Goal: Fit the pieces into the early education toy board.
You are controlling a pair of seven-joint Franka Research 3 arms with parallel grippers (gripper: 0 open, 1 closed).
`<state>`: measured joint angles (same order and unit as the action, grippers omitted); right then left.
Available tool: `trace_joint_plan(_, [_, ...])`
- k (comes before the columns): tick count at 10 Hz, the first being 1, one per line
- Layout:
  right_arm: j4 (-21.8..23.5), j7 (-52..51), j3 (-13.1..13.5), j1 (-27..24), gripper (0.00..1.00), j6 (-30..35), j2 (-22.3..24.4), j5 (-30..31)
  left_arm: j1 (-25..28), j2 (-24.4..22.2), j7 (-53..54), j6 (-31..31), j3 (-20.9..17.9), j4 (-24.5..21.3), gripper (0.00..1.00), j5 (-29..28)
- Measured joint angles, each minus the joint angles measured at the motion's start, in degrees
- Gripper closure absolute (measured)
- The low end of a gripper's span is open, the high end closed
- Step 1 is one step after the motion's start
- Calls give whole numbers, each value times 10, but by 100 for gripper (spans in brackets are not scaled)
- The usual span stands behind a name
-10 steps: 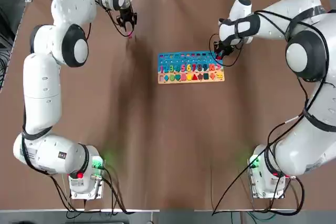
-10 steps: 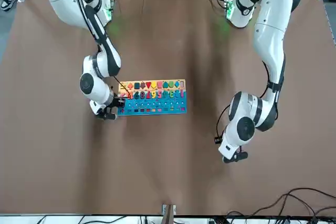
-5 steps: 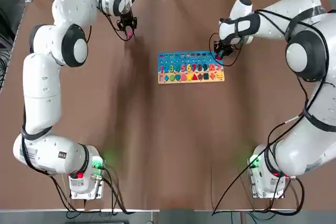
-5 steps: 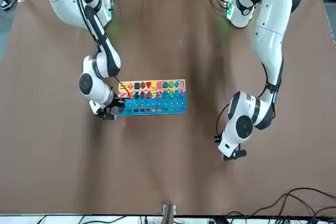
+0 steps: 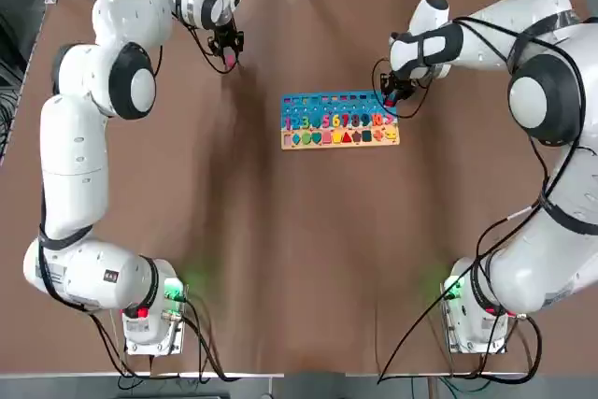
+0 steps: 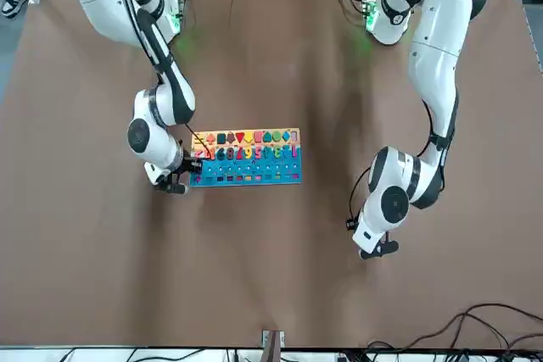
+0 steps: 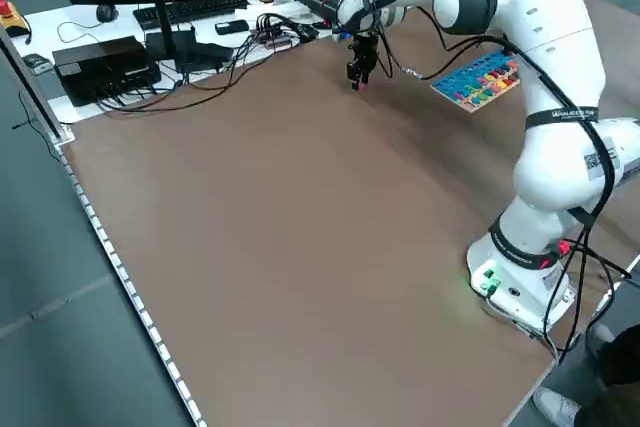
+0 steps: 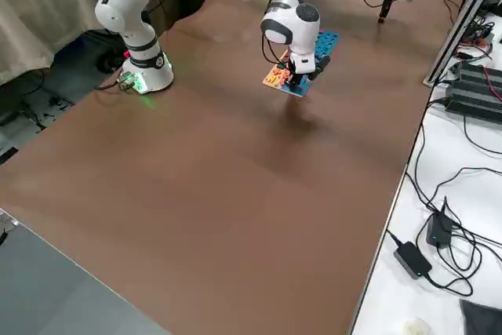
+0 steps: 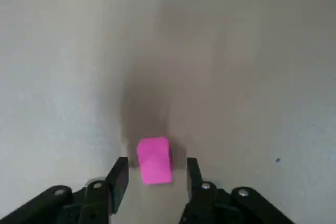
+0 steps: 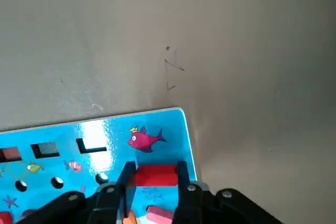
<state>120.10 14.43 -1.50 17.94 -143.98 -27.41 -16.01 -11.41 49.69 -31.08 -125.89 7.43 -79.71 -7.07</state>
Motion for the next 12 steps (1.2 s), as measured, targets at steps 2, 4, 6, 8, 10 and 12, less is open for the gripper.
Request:
trace_joint_plan(2, [0,0,0,0,64,0,0,0,0,0,0,0,0,-1,53,0])
trace_joint_plan(4, [0,0,0,0,64,0,0,0,0,0,0,0,0,-3,56,0])
trace_joint_plan(6, [0,-1,0,0,64,-1,0,0,0,0,0,-1,0,-4,61,0])
trace_joint_plan(8, [0,-3,0,0,64,-1,0,1,0,-1,0,-1,0,-4,63,0])
trace_joint_plan(10, [0,-5,1,0,64,-2,0,3,0,-1,0,-1,0,-4,63,0])
trace_joint_plan(12, [0,-5,2,0,64,-2,0,3,1,-1,0,-1,0,-4,65,0])
